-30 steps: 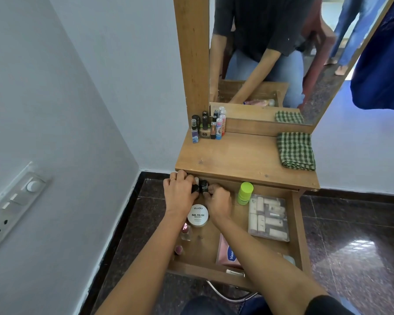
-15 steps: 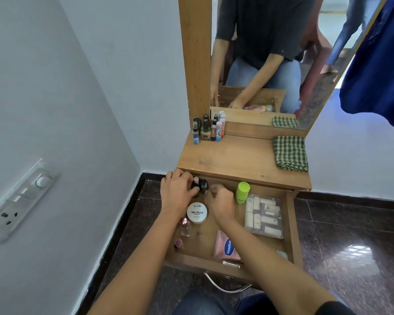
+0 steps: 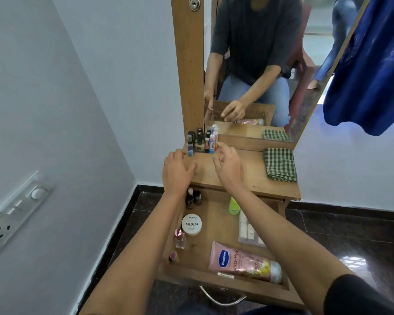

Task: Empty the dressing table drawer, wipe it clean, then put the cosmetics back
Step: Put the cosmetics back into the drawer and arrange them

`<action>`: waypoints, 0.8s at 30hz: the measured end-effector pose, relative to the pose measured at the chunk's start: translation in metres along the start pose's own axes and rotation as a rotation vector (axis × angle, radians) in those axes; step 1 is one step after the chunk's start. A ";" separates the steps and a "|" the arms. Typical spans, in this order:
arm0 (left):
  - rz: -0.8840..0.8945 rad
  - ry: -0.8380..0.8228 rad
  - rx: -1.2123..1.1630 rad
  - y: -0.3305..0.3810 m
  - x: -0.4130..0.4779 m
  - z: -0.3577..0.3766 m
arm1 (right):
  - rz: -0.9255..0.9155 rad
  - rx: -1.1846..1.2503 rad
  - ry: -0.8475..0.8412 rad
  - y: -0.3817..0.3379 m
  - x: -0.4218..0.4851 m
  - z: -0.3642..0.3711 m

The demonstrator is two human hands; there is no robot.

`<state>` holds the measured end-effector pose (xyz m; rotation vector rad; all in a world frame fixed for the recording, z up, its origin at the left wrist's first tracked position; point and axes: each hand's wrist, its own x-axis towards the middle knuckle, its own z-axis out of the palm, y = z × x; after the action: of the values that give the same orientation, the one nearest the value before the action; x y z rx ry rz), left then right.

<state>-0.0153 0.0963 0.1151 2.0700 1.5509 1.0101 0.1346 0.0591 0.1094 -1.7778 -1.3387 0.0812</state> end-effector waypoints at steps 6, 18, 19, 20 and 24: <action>-0.147 0.002 -0.206 -0.002 0.031 0.009 | -0.026 -0.021 -0.038 0.007 0.043 0.005; -0.124 -0.004 -0.179 -0.007 0.052 0.031 | -0.106 -0.072 -0.089 0.018 0.064 0.022; -0.123 -0.003 -0.176 -0.008 0.052 0.033 | -0.110 -0.080 -0.092 0.019 0.064 0.022; -0.123 0.000 -0.175 -0.008 0.052 0.034 | -0.112 -0.089 -0.092 0.020 0.063 0.022; -0.132 0.004 -0.183 -0.010 0.052 0.036 | -0.114 -0.047 -0.062 0.022 0.062 0.018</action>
<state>0.0112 0.1528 0.1013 1.8196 1.5138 1.0645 0.1677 0.1195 0.1100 -1.7463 -1.4946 0.0431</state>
